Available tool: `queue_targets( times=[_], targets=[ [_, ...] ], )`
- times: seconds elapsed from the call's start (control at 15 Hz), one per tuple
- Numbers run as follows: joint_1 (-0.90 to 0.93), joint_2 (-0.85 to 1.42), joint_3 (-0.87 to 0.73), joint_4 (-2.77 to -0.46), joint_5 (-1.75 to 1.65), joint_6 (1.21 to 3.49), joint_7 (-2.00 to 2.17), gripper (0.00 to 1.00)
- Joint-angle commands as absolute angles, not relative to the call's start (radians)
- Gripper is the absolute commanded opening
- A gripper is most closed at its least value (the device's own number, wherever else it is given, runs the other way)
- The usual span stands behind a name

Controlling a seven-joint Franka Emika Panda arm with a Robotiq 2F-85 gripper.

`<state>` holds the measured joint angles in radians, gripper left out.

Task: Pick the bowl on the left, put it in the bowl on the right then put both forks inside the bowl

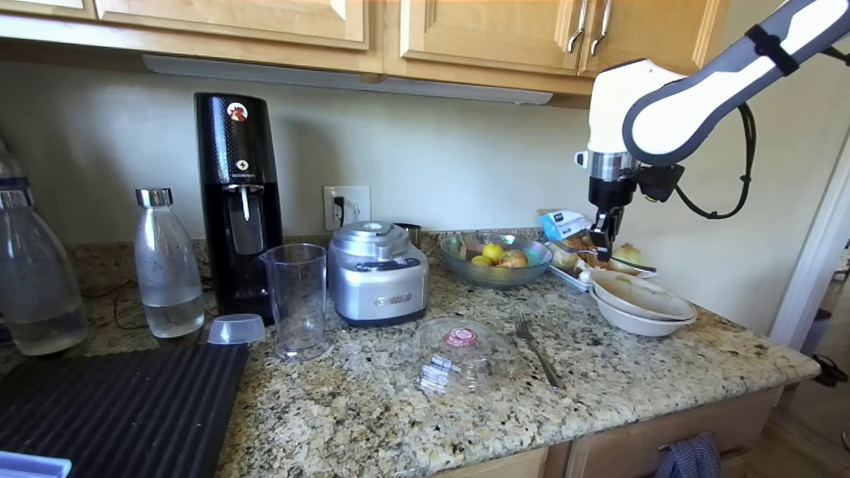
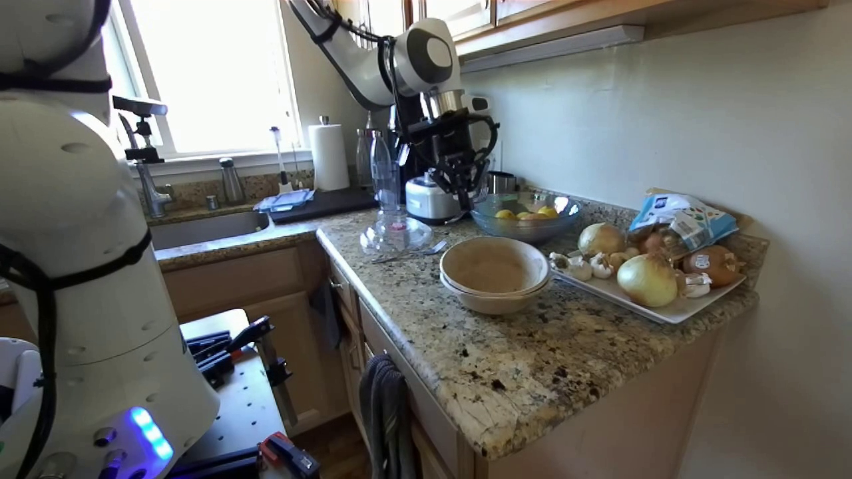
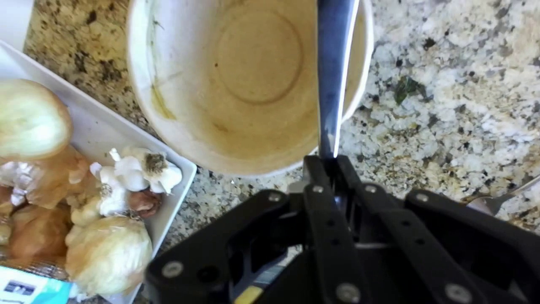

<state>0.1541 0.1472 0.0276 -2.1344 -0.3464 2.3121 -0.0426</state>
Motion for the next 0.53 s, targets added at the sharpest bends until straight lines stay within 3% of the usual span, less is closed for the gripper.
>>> queue_targets(
  times=[0.0, 0.47],
  targets=[
    [0.122, 0.082, 0.02, -2.187, -0.382, 2.212, 0.021, 0.05],
    [0.075, 0.118, 0.0, -2.182, -0.369, 2.049, 0.063, 0.05]
  ],
)
